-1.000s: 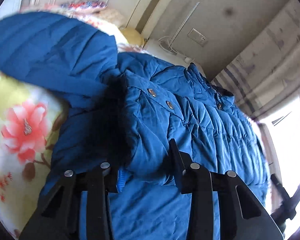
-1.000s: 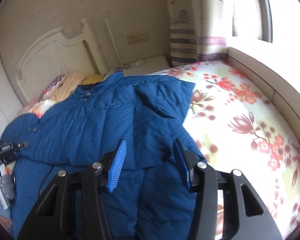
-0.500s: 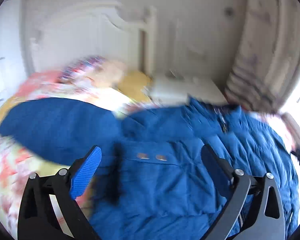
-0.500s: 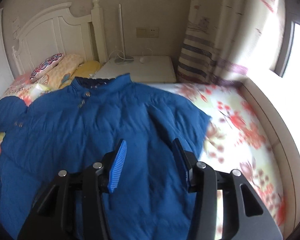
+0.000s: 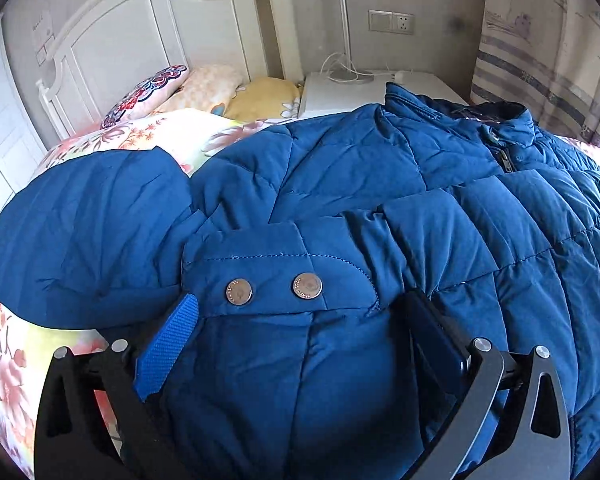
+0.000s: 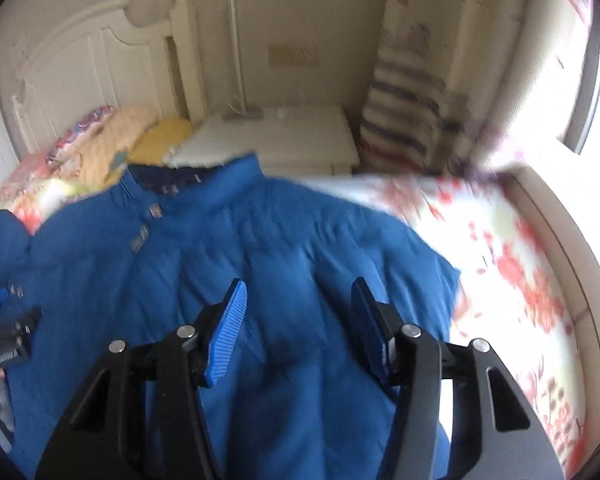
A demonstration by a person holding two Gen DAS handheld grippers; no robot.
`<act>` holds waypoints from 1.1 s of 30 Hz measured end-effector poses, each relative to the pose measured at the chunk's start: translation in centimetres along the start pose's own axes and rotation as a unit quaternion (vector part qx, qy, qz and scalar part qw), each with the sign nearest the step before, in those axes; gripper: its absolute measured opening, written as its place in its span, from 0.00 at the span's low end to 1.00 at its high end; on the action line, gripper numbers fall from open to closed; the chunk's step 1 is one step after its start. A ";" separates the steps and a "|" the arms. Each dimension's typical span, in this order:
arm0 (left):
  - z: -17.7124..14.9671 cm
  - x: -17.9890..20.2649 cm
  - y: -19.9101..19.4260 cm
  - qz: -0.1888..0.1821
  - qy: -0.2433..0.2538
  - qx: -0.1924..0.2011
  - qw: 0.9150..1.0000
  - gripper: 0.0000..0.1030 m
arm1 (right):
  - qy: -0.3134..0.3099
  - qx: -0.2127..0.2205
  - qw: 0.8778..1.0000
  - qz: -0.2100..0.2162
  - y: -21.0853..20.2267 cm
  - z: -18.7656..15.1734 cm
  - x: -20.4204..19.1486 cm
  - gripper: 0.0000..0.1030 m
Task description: Fold large clothes
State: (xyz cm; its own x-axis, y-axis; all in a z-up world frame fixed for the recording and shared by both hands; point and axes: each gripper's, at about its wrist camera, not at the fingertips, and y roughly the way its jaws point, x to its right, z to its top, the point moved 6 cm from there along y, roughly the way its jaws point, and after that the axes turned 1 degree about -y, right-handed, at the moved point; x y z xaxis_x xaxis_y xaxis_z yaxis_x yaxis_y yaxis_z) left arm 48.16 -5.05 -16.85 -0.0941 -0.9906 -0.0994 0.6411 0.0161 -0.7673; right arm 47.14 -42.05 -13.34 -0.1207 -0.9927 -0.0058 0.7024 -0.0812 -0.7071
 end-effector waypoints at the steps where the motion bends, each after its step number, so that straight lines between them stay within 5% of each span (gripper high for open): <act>1: 0.0 0.1 -0.2 -0.001 -0.001 0.000 1.000 0.96 | -0.011 -0.004 1.000 0.000 0.8 0.3 -0.5 0.57; 4: 0.0 0.0 -0.2 -0.005 -0.002 0.001 1.000 0.96 | -0.024 -0.076 0.997 -0.017 5.1 -0.8 -0.7 0.59; 7: 0.1 0.0 -0.1 -0.006 -0.003 0.001 1.000 0.96 | -0.004 -0.084 0.996 -0.011 5.1 -0.8 -0.2 0.59; 11: 0.1 0.0 0.0 -0.006 -0.003 0.001 1.000 0.96 | 0.047 -0.022 0.998 -0.021 2.8 0.8 1.9 0.61; 14: 0.1 -0.1 -0.1 -0.007 -0.003 0.001 1.000 0.96 | 0.065 -0.069 0.995 -0.031 5.8 -0.2 4.1 0.67; 18: 0.0 -0.2 -0.1 -0.009 -0.005 0.002 1.000 0.96 | 0.069 -0.076 0.994 -0.032 5.4 -0.1 4.4 0.67; 20: 0.0 -0.1 -0.1 -0.009 -0.006 0.001 1.000 0.96 | 0.071 -0.050 0.995 -0.046 3.4 0.1 3.7 0.67; 24: 0.0 -0.2 -0.1 -0.008 -0.005 0.002 1.000 0.96 | 0.011 -0.010 1.000 0.011 -0.3 -0.8 -2.2 0.67; 28: 0.0 -0.2 -0.1 -0.009 -0.005 0.002 1.000 0.96 | -0.079 -0.051 0.996 0.007 1.9 -3.8 -6.2 0.73; 33: 0.0 -0.2 -0.2 -0.010 -0.006 0.003 1.000 0.96 | -0.032 -0.056 0.998 0.007 0.6 -3.2 -5.0 0.73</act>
State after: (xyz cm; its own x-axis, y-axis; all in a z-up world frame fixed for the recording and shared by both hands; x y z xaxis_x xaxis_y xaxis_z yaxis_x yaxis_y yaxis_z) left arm 48.09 -4.88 -16.67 -0.0970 -0.9923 -0.0766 0.6432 -0.0038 -0.7657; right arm 45.94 -36.88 -16.04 -0.0643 -0.9976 0.0272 0.6208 -0.0613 -0.7816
